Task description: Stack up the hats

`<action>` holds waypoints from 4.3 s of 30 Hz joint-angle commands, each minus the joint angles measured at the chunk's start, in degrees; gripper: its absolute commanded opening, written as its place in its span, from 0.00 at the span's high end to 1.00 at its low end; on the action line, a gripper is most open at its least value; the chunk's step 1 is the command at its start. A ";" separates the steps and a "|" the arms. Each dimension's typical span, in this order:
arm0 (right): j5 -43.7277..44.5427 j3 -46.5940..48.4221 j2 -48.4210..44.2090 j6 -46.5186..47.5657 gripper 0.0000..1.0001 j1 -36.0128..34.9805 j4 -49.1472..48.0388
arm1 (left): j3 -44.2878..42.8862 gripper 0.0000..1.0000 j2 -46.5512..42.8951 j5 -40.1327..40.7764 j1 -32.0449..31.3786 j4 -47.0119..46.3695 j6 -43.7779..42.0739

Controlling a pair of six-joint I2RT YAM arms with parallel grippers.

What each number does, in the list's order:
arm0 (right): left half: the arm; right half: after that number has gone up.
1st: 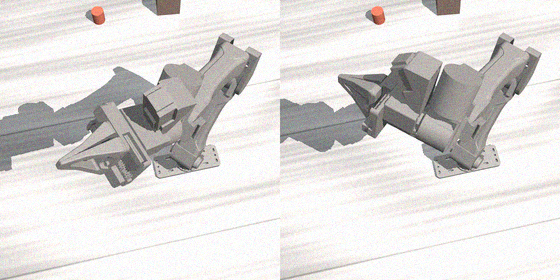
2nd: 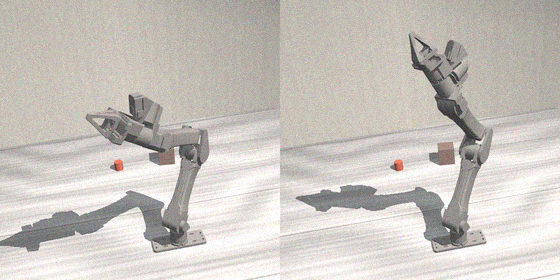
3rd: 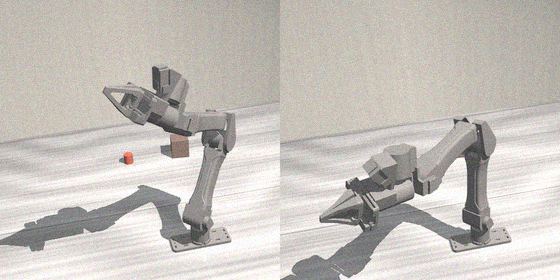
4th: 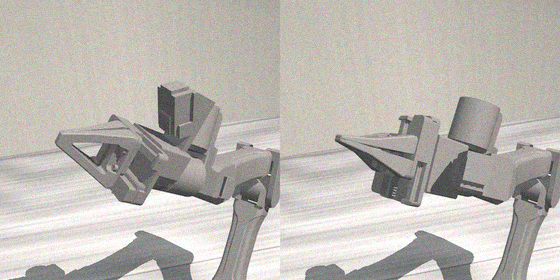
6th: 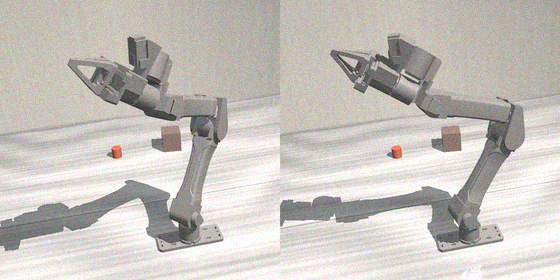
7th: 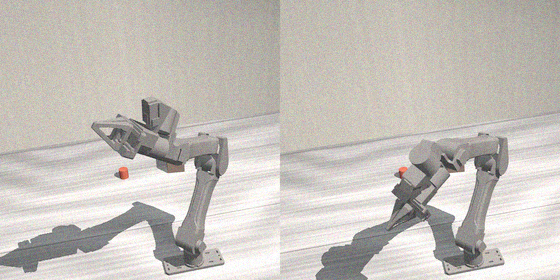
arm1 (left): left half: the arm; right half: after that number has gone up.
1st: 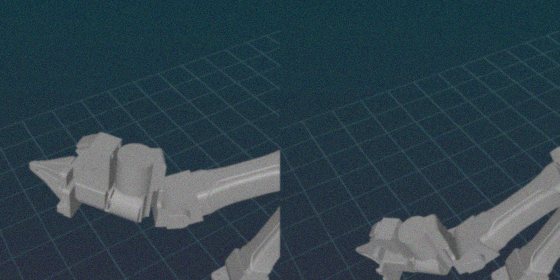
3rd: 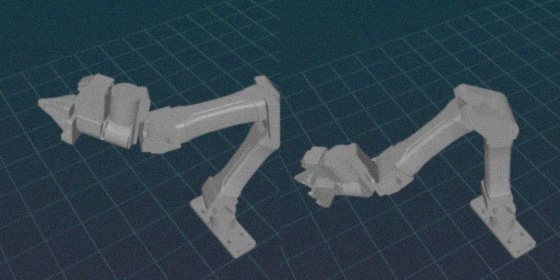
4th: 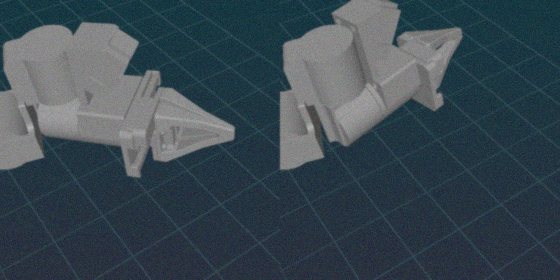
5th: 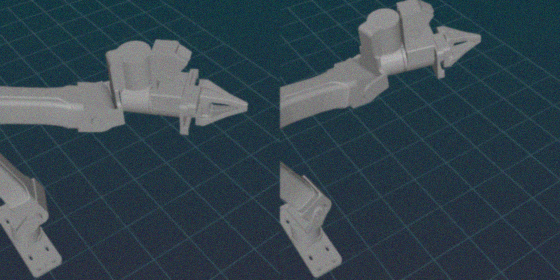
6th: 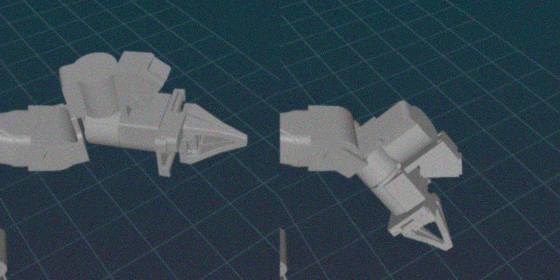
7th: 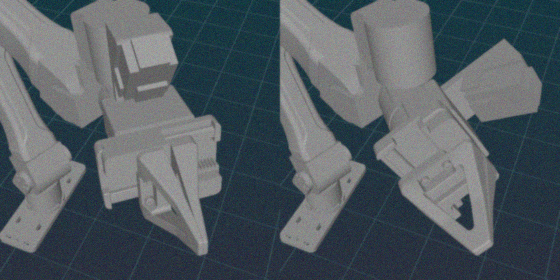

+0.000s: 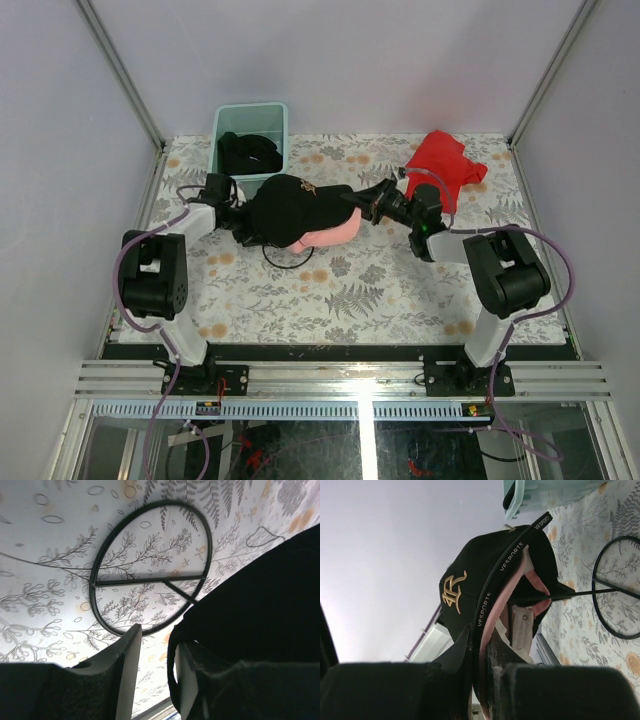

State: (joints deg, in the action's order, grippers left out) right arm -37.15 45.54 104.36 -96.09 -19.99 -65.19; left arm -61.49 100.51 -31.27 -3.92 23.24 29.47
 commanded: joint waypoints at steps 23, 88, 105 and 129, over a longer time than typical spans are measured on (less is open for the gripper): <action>-6.81 12.51 -17.29 37.55 1.00 6.52 52.31 | -2.81 0.53 -5.71 -1.50 3.83 0.13 3.85; 14.28 21.46 -28.86 68.17 0.23 16.55 91.23 | -51.44 0.27 15.38 16.20 7.95 16.88 -3.34; 14.24 22.27 -27.98 67.58 0.22 17.00 90.00 | -64.48 0.16 30.82 23.11 7.62 18.13 -7.38; 16.36 21.24 -29.73 64.16 0.22 17.09 90.83 | -74.20 0.22 46.20 26.53 5.56 17.13 -7.04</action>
State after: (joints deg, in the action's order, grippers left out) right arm -21.91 65.41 76.84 -30.87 -3.20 25.08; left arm -134.91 143.22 -7.46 2.07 39.13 23.42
